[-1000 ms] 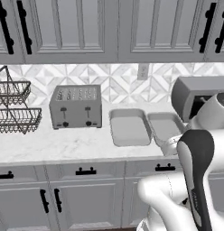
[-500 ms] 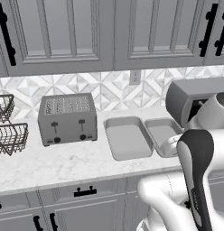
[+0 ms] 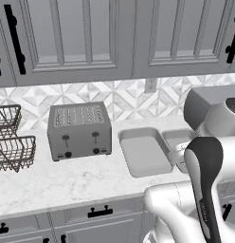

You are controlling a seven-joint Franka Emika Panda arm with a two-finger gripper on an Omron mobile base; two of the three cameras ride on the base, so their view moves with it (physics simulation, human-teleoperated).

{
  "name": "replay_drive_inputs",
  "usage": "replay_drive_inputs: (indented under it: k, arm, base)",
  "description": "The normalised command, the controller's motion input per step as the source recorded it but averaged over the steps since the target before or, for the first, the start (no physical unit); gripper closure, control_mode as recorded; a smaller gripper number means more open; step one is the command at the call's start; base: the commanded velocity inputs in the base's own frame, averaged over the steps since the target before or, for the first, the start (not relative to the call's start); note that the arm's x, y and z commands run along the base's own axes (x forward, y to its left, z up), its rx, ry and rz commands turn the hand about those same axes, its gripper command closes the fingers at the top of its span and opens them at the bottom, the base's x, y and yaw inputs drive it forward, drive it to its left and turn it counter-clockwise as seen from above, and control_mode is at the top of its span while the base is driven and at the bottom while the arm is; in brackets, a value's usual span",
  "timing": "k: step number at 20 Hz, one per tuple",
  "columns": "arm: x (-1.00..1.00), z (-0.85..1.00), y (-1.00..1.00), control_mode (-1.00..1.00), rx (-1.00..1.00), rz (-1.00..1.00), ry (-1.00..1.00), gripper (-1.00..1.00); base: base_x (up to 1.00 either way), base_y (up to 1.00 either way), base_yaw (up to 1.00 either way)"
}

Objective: Place one lemon and one chicken drumstick in each tupperware on the nearby counter, to pack two identical lunches.

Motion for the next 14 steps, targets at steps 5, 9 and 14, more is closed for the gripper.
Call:
replay_drive_inputs:
  k: [5,9,14]
  arm:
    - [0.00,0.00,0.00,1.00,0.00,0.00,0.00,1.00]
    - [0.00,0.00,0.00,1.00,0.00,0.00,0.00,1.00]
    - [0.21,0.00,0.00,-1.00,0.00,0.01,0.00,1.00]
  base:
    - [0.16,0.20,0.00]
    - [0.09,0.15,0.00]
    - [0.06,0.00,0.00]
